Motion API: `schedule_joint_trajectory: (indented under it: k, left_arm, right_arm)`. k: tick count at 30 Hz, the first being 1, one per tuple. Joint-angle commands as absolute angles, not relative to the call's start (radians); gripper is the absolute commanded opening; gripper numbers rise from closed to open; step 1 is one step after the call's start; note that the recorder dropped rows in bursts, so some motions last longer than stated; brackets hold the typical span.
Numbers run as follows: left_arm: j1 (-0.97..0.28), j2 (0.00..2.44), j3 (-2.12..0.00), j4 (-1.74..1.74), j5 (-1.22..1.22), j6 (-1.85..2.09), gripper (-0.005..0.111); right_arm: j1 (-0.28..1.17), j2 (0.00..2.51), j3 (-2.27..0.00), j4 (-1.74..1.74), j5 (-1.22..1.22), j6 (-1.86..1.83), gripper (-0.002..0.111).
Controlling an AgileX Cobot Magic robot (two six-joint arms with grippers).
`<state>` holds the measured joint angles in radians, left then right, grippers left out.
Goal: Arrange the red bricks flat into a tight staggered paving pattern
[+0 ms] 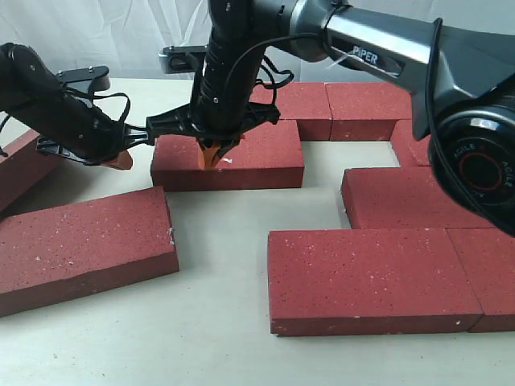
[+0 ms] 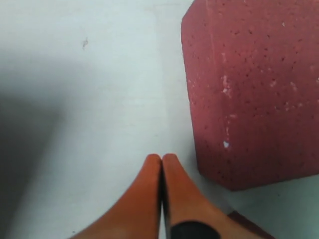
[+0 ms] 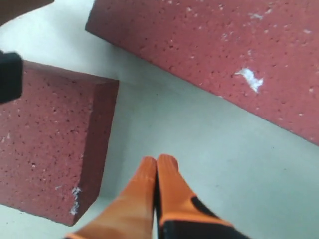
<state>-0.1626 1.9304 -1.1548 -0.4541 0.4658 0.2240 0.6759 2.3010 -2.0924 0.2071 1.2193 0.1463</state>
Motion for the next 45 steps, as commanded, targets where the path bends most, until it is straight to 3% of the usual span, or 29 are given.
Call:
schedule_joint_trajectory:
  k: [1, 10, 45]
  left_arm:
    - [-0.163, 1.923, -1.186, -0.411, 0.54, 0.183, 0.0]
    - [-0.163, 1.934, -1.295, -0.393, 0.562, 0.105, 0.0]
    - [-0.163, 2.084, -1.297, -0.709, 0.449, 0.115, 0.0]
  right_arm:
    - [0.682, 2.329, -2.088, 0.189, 1.221, 0.153, -0.001]
    - [0.682, 2.348, -2.088, 0.105, 1.221, 0.233, -0.001]
    - [0.68, 2.423, -2.088, -0.1, 1.129, 0.371, -0.001]
